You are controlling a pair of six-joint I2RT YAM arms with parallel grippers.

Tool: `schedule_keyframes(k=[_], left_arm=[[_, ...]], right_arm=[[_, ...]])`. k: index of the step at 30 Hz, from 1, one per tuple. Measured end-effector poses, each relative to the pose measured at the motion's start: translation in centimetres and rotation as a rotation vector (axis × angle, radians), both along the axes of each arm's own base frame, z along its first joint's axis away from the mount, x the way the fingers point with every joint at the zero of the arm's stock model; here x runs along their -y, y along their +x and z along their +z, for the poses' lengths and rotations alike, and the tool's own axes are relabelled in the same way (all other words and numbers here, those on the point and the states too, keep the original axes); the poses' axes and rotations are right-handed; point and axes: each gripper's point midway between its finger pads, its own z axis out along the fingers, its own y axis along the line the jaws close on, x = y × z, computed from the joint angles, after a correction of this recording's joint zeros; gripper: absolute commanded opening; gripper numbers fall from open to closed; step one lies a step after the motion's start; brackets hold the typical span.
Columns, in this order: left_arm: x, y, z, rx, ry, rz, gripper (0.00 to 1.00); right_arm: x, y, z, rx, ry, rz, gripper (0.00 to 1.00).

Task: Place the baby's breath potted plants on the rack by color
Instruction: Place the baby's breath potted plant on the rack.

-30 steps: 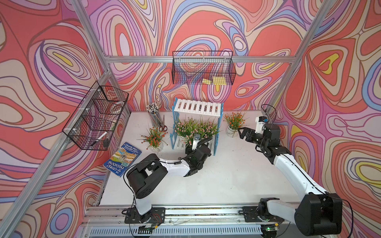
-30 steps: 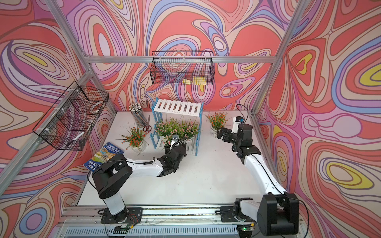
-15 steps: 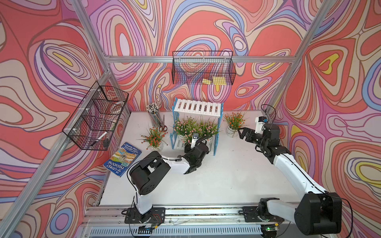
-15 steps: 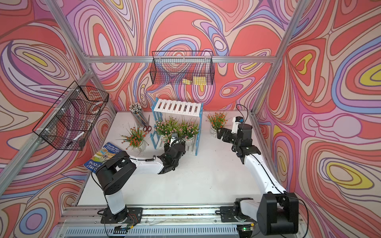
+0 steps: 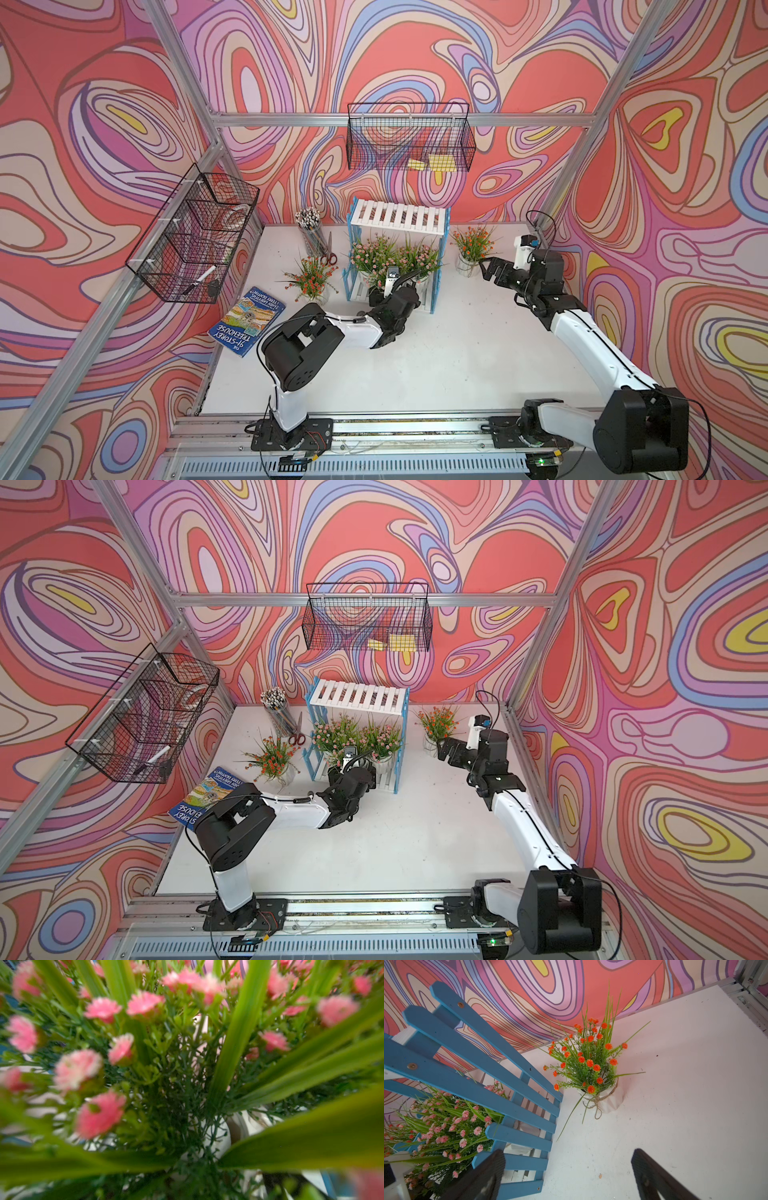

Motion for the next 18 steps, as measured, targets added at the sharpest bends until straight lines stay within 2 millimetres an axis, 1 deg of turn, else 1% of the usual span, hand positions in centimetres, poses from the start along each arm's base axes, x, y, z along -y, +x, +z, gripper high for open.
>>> schedule_keyframes(k=[5, 9, 12, 18], left_arm=[[0.2, -0.3, -0.6, -0.018, -0.011, -0.020, 1.00], [-0.1, -1.1, -1.6, -0.041, -0.010, -0.040, 1.00], [-0.4, -1.6, -2.0, -0.050, -0.008, -0.053, 1.00], [0.2, -2.5, -1.2, -0.035, -0.037, -0.105, 1.00]], right_arm=[[-0.1, 0.0, -0.1, -0.003, 0.002, 0.004, 0.98], [-0.2, 0.0, -0.1, -0.001, 0.004, 0.008, 0.98], [-0.2, 0.1, 0.0, 0.003, 0.006, 0.010, 0.98], [-0.2, 0.0, -0.1, -0.001, 0.007, 0.012, 0.98]])
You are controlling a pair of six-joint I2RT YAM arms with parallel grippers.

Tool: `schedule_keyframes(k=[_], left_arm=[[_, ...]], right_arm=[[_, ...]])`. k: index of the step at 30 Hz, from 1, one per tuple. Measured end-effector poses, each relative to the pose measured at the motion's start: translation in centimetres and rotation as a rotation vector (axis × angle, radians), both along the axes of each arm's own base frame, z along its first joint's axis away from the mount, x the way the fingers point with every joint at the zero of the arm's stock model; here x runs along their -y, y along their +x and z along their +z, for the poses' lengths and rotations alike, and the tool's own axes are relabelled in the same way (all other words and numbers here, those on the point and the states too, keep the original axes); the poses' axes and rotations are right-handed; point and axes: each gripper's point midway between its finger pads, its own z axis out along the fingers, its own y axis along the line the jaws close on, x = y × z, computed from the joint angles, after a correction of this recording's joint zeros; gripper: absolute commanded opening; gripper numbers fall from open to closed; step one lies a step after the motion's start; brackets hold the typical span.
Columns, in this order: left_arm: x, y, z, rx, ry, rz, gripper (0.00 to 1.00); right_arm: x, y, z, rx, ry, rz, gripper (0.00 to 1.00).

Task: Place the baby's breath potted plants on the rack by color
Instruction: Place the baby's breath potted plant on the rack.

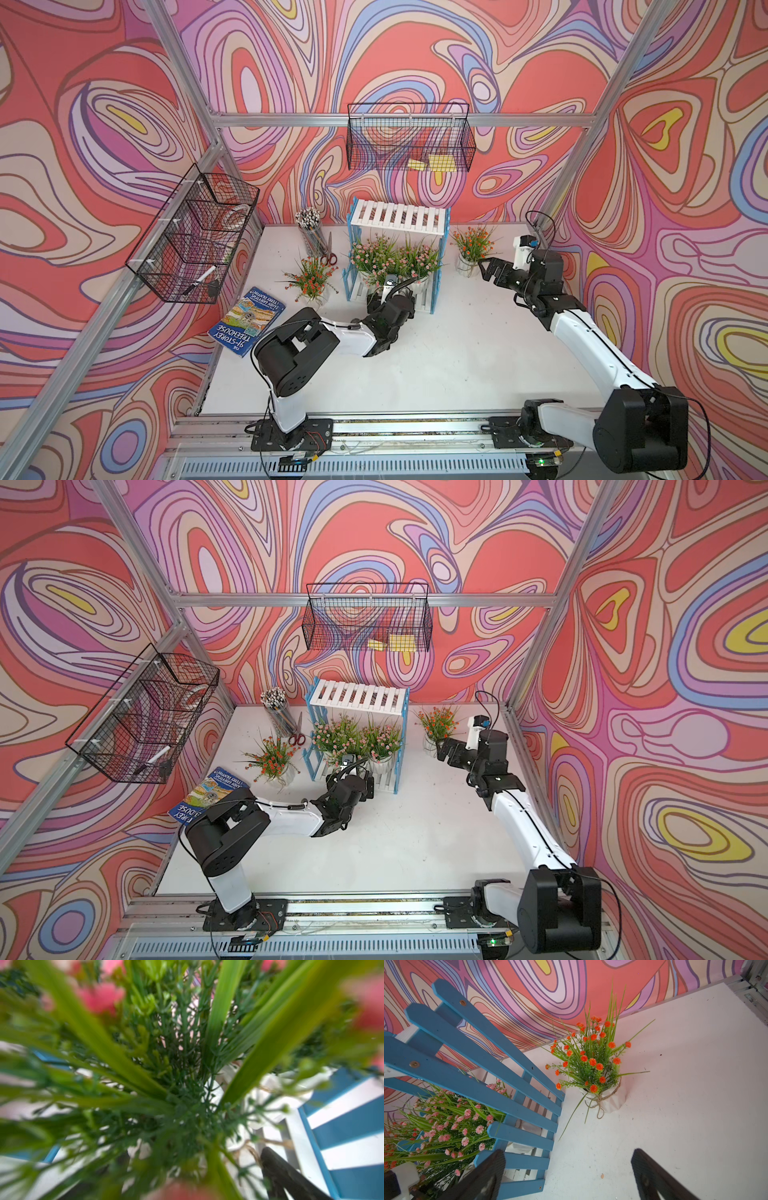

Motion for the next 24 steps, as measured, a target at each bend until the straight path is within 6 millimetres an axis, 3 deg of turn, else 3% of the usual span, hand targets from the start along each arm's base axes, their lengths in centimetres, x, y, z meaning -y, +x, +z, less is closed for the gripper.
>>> schedule_keyframes(k=[6, 12, 19, 24], left_arm=[[0.9, -1.8, 0.6, -0.006, -0.027, -0.078, 1.00], [2.1, -4.8, 2.0, -0.014, -0.065, -0.177, 0.96], [3.8, -9.4, 4.2, -0.073, -0.144, -0.326, 0.95], [2.1, -11.6, 5.4, -0.130, -0.217, -0.333, 0.96]], right_arm=[[0.0, 0.0, -0.1, -0.002, 0.000, 0.000, 0.98], [0.0, 0.2, -1.1, -0.032, 0.002, -0.002, 0.98], [-0.9, 0.8, -5.1, -0.145, -0.034, -0.007, 0.98], [-2.6, 1.8, -8.2, -0.208, -0.084, 0.013, 0.98]])
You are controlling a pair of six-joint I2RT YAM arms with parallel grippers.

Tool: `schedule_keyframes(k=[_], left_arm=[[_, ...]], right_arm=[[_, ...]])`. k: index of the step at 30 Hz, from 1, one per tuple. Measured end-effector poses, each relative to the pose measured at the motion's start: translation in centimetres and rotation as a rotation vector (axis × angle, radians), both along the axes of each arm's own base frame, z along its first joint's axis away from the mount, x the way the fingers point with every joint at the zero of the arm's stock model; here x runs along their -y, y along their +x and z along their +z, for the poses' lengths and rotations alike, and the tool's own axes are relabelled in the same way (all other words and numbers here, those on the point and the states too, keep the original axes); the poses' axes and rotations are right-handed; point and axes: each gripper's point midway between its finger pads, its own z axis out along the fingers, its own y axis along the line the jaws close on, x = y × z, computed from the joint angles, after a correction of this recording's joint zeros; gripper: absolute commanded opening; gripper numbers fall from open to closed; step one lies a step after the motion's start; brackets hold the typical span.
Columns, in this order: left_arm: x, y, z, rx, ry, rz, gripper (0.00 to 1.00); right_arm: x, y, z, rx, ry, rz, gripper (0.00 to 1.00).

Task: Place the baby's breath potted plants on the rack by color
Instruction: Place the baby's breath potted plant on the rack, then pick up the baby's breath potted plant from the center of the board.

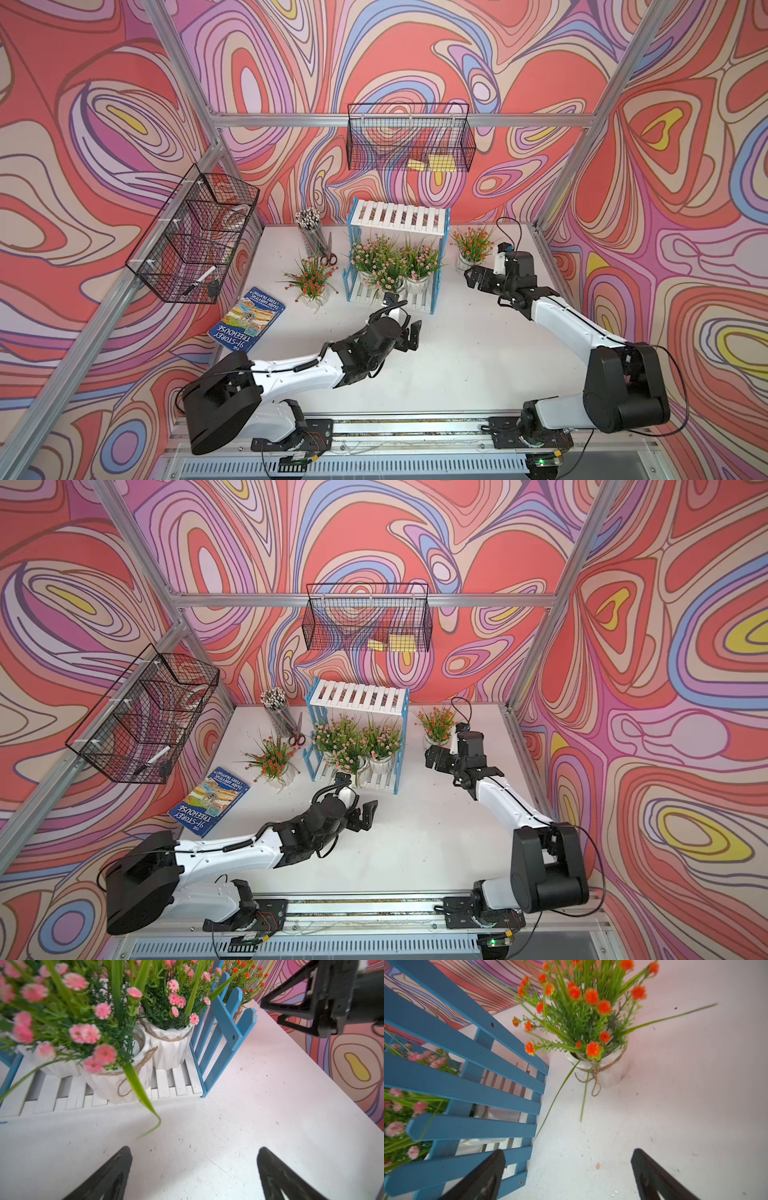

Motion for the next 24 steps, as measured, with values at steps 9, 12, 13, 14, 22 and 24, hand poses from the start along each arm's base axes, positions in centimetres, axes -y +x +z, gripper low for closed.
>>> schedule_keyframes(k=[9, 12, 13, 14, 22, 24], left_arm=[[-3.3, -2.2, 0.2, -0.075, -0.019, 0.037, 0.97], [-3.9, -2.4, 0.2, -0.079, -0.020, 0.047, 0.97], [-4.0, -2.5, 0.1, -0.078, -0.021, 0.049, 0.97], [-4.3, -2.7, -0.1, -0.079, -0.015, 0.052, 0.97], [-4.9, -3.0, -1.5, -0.097, 0.015, 0.056, 0.98], [-4.9, -3.0, -1.5, -0.096, 0.014, 0.056, 0.98]], right_arm=[[-0.1, 3.3, -4.8, -0.017, -0.082, -0.031, 0.98], [0.0, 5.1, -4.5, 0.013, -0.102, -0.041, 0.98], [-0.1, 5.8, -4.3, 0.024, -0.105, -0.043, 0.98], [-0.1, 6.6, -4.0, 0.038, -0.111, -0.045, 0.98], [0.0, 10.3, -4.2, 0.063, -0.156, -0.061, 0.98], [0.1, 10.8, -4.2, 0.062, -0.168, -0.067, 0.98]])
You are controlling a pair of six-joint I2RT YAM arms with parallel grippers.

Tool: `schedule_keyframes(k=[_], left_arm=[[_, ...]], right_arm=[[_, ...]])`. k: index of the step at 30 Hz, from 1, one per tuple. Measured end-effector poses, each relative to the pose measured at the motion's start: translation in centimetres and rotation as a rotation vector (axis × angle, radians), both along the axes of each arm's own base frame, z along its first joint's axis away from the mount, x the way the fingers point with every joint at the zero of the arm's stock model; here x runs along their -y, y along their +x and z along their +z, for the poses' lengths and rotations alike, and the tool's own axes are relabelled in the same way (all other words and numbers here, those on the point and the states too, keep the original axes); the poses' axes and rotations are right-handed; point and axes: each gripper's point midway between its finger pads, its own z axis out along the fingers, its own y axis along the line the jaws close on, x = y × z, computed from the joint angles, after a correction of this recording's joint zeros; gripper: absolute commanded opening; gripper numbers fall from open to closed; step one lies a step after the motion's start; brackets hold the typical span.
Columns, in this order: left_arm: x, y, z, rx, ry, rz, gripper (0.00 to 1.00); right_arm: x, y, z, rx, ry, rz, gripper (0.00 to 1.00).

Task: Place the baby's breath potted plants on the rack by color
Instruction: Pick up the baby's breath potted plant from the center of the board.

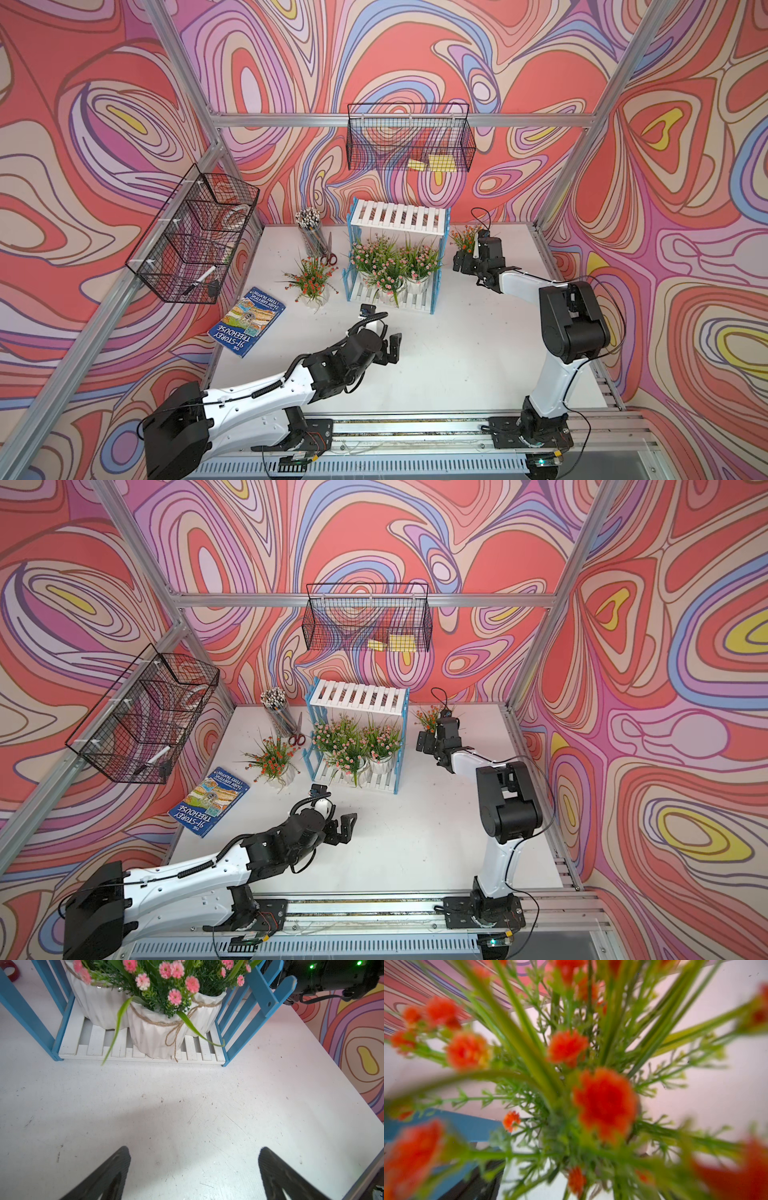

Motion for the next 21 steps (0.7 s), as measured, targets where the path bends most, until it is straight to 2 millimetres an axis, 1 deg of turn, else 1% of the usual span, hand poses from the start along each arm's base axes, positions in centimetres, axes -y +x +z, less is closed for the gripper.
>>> schedule_keyframes(k=[5, 11, 21], left_arm=[[-0.4, -0.1, 0.5, 0.015, -0.014, 0.009, 0.97], [-0.8, 0.0, 1.5, 0.039, -0.036, 0.023, 0.98], [-1.0, 0.0, 1.8, 0.042, -0.044, 0.033, 0.98]], right_arm=[[0.3, 0.9, 0.0, -0.004, -0.025, -0.013, 0.98], [0.5, 2.5, -0.1, -0.009, -0.049, -0.030, 0.98], [0.5, 4.6, -0.2, -0.030, -0.065, -0.045, 0.98]])
